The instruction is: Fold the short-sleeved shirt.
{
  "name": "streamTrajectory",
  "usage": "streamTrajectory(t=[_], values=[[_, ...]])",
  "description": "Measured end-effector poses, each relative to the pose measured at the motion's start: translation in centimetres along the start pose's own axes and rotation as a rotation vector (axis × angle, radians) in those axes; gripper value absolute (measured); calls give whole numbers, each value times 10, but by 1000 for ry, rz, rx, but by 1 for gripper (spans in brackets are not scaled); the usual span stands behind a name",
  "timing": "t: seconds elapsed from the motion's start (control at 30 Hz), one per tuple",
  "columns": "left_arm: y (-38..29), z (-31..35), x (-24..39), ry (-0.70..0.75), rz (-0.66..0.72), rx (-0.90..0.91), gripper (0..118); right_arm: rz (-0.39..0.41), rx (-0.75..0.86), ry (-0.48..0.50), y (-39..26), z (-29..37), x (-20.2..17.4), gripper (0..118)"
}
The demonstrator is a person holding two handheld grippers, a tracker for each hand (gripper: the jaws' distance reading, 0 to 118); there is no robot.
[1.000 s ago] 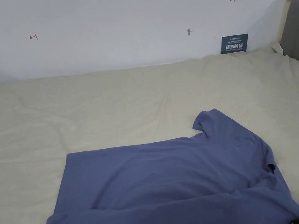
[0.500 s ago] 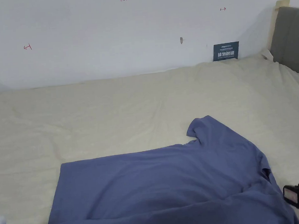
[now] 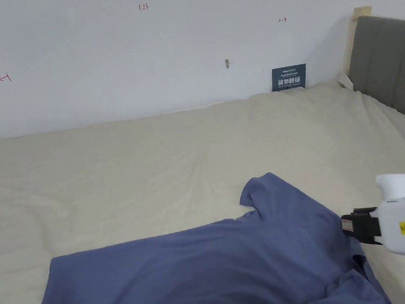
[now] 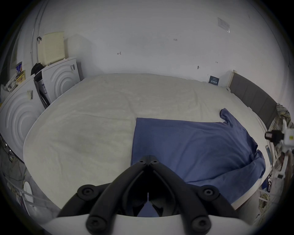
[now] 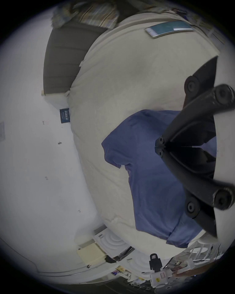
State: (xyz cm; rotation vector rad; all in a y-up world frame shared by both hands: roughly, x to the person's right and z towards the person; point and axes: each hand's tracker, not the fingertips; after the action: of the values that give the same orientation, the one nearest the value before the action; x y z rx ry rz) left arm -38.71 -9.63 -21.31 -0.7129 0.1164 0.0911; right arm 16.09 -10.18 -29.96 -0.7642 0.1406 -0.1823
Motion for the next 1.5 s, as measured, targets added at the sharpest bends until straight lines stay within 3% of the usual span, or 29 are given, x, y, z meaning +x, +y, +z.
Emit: streamTrajectory(t=[0.03,0.07,0.1,0.27,0.37,0.43,0.5,0.63,0.67,0.7,0.73,0.77,1.03,1.07,1.13,1.17,1.27,1.4,1.5], values=[[2,-6,1,3,1,-7,0,0,-33,-9,10,-14,1,23],[4,-12,2,2,-6,-16,0,16,-96,-7,21,-33,3,68],[6,-17,3,5,-6,-21,0,20,-123,-23,29,-50,4,92],[11,-37,7,7,-14,-64,0,54,-195,-75,69,-125,14,95],[13,-44,8,8,-21,-83,0,20,-262,-127,83,-165,31,95],[14,-47,8,10,-22,-91,0,13,-294,-143,85,-183,38,93],[14,-51,7,13,-23,-100,0,-10,-330,-179,84,-194,44,78],[10,-56,4,10,-11,-120,0,3,-335,-170,84,-197,47,75],[9,-56,4,8,-10,-122,0,22,-329,-176,85,-194,45,70],[8,-57,4,9,-9,-125,0,78,-306,-217,85,-187,37,54],[7,-58,3,11,-8,-129,0,105,-285,-237,86,-184,34,25],[8,-58,3,8,-7,-131,0,56,-311,-183,88,-185,35,0],[42,-80,-5,-63,43,-157,1,54,-289,-157,94,-169,28,0],[51,-88,-5,-73,35,-165,24,62,-284,-159,95,-168,26,0],[66,-109,-1,-41,4,-210,94,71,-281,-161,96,-164,24,0],[71,-121,0,-45,-18,-224,116,67,-282,-161,96,-164,24,0],[88,-162,-2,-18,-44,-255,115,52,-277,-150,94,-161,24,0],[98,-209,-9,-18,66,-312,115,60,-284,-153,92,-161,26,0],[98,-239,-9,10,64,-347,112,55,-280,-140,92,-161,28,0]])
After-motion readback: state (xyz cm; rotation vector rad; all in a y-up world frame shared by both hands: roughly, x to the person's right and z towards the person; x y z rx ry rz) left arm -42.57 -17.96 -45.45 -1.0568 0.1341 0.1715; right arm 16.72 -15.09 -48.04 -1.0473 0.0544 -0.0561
